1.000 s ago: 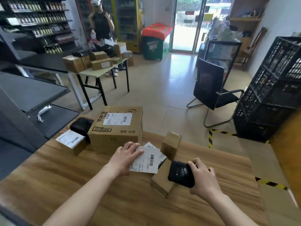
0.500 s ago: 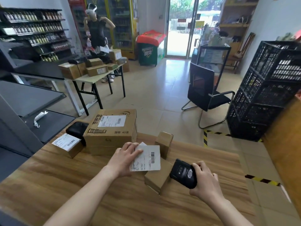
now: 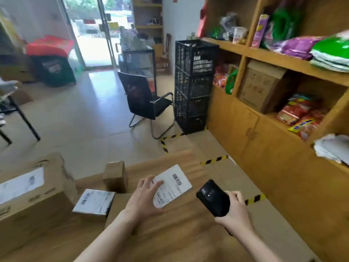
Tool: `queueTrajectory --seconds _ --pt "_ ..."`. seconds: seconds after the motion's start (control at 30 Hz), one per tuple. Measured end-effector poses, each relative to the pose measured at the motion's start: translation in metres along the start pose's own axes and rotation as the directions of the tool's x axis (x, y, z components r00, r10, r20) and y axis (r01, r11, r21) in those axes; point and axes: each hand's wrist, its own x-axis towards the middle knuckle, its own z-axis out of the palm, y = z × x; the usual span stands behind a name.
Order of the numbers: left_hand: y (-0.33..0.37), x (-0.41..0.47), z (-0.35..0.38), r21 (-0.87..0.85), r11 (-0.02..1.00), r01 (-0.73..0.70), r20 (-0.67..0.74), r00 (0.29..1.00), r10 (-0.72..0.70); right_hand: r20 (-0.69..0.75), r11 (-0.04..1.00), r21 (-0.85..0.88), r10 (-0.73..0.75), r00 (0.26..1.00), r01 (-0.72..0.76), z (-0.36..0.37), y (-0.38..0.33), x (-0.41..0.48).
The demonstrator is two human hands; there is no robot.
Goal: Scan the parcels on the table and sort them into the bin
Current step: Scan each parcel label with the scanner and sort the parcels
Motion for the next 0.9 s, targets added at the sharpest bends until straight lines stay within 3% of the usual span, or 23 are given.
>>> queueTrajectory --seconds 0.17,0.33,0.63,0.9 --pt "0.084 0.038 0.034 -0.010 0.963 -0.268 0.086 0.960 0.268 -0.134 0.964 0.030 0.264 0.955 -0.263 -0.037 0.067 -0.063" --pt "0.195 0.051 0.072 0.003 0.865 -0.502 0.198 0.848 0.491 -0.270 0.889 0.111 0.458 0.847 -0.445 -0.076 0.138 -0.136" --pt "0.420 0.021 0.145 -0.038 0.618 -0.785 0.309 0.579 0.754 -0.445 0.699 0.269 0.700 0.559 -0.662 -0.147 0.268 -0.262" --pt "0.574 -0.054 0.218 -0.124 0.442 -0.888 0.433 0.353 0.830 -0.479 0.499 0.467 0.837 0.265 -0.730 -0.177 0.363 -0.384"
